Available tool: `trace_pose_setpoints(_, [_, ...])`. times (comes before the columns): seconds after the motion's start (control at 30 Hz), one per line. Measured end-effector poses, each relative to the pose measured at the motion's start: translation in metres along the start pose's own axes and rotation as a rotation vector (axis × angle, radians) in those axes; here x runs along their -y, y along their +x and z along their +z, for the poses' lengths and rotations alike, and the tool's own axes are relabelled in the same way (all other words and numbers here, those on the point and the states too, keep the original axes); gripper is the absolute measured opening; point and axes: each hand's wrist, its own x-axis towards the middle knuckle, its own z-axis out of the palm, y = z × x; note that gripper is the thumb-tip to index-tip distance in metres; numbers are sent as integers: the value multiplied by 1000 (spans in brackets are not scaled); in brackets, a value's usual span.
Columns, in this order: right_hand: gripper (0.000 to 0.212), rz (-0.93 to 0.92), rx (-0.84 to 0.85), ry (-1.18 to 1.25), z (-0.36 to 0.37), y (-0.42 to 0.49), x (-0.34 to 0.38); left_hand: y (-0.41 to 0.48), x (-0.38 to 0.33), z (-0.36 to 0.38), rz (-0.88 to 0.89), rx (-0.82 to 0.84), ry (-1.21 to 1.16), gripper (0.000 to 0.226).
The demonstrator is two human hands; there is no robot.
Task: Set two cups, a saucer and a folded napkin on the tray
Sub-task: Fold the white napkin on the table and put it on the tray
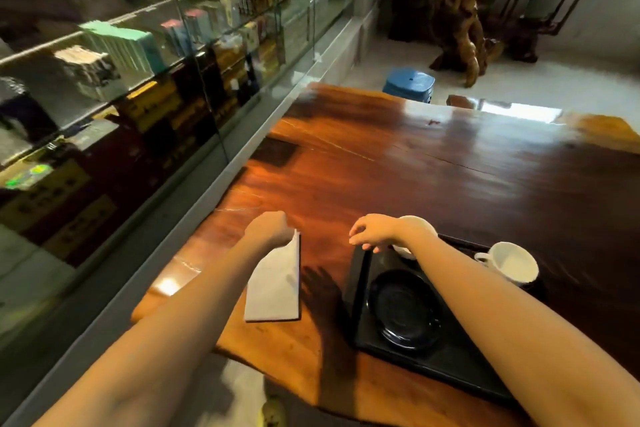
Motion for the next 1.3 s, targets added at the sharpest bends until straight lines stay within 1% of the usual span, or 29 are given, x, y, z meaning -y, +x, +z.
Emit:
trace_pose_setpoints(0.1, [35, -101, -22, -134, 30, 30, 27, -14, 35, 22, -141, -106, -62, 36])
trace_pose_setpoints(0.13, [37, -123, -29, -193, 42, 40, 35, -20, 44, 34, -167, -151, -70, 35])
trace_pose_setpoints(0.2, [39, -168, -59, -238, 67, 60, 47, -32, 52, 64, -160, -222, -34, 37])
trace_pose_setpoints(0.23, [39, -194, -81, -232, 80, 70, 51, -40, 53, 80, -153, -207, -17, 42])
trace_pose_setpoints(0.33, [41, -269, -150, -186, 119, 90, 57, -62, 51, 126, -194, -91, -23, 57])
trace_pose_setpoints(0.37, [41, -321, -152, -208, 132, 95, 58, -66, 52, 141, -212, -86, -31, 59])
trace_pose_setpoints(0.47, [43, -494, -128, -375, 164, 111, 64, -71, 59, 163, -214, -80, -70, 74])
trace_pose_setpoints(0.53, [47, -550, -143, -529, 178, 127, 61, -66, 69, 169, -203, -89, -33, 74])
trace_pose_setpoints(0.6, [52, -543, -216, -625, 182, 147, 53, -64, 78, 170, -165, -88, -3, 70])
trace_pose_setpoints(0.67, [61, -497, -312, -618, 176, 164, 46, -60, 84, 172, -119, -123, 38, 67])
trace_pose_setpoints(0.73, [69, -465, -359, -598, 169, 179, 41, -54, 89, 174, -84, -145, 67, 67])
trace_pose_setpoints(0.9, [62, -413, -424, -592, 159, 200, 44, -27, 102, 170, -19, -232, 106, 65])
trace_pose_setpoints(1.03, [62, -332, -522, -616, 148, 210, 44, -7, 116, 158, 37, -183, 101, 70])
trace_pose_setpoints(1.17, [56, -382, -533, -578, 136, 217, 37, 5, 121, 152, 86, -132, 61, 73])
trace_pose_setpoints(1.23, [53, -410, -545, -539, 133, 218, 35, 5, 119, 151, 68, -167, 71, 72])
trace_pose_setpoints(1.3, [49, -436, -571, -438, 131, 218, 36, 3, 114, 152, 43, -252, 99, 65])
